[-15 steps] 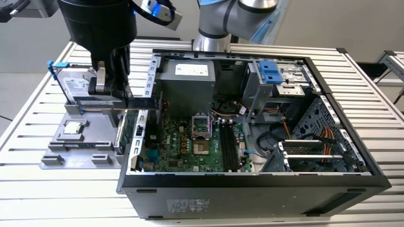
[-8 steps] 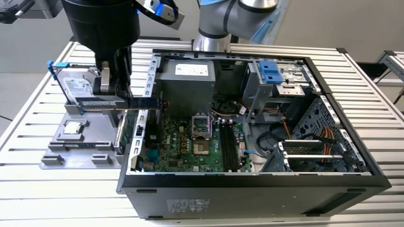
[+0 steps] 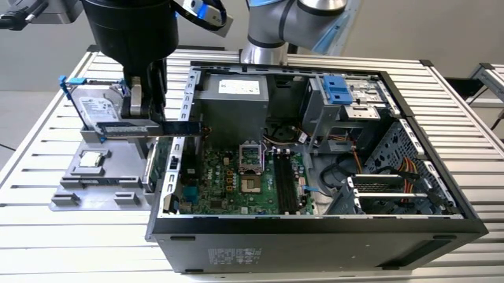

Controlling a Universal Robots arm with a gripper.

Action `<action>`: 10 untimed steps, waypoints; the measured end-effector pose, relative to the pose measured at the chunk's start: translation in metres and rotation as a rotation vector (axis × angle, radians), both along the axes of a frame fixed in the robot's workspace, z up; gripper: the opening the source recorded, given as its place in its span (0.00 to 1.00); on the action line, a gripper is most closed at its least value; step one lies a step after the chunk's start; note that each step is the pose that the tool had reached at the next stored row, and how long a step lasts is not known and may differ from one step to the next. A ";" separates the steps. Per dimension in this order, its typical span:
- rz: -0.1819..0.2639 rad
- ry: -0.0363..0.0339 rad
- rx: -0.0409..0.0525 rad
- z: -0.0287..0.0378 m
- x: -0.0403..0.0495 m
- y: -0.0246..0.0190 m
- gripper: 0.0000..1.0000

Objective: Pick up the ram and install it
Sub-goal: 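Pick up the ram and move it above insertion slot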

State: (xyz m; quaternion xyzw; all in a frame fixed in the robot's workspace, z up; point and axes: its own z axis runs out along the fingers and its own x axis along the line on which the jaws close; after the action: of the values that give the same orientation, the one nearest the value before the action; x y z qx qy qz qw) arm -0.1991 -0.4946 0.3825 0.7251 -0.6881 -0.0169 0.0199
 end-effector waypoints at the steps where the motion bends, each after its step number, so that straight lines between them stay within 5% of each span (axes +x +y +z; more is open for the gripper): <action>1: 0.000 0.0000 0.0000 0.0000 0.0003 0.0000 0.00; 10: 0.001 -0.0001 -0.0008 -0.0001 0.0037 0.0000 0.00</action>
State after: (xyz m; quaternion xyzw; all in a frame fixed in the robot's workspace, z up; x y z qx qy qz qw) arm -0.1954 -0.4946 0.3825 0.7255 -0.6877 -0.0166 0.0202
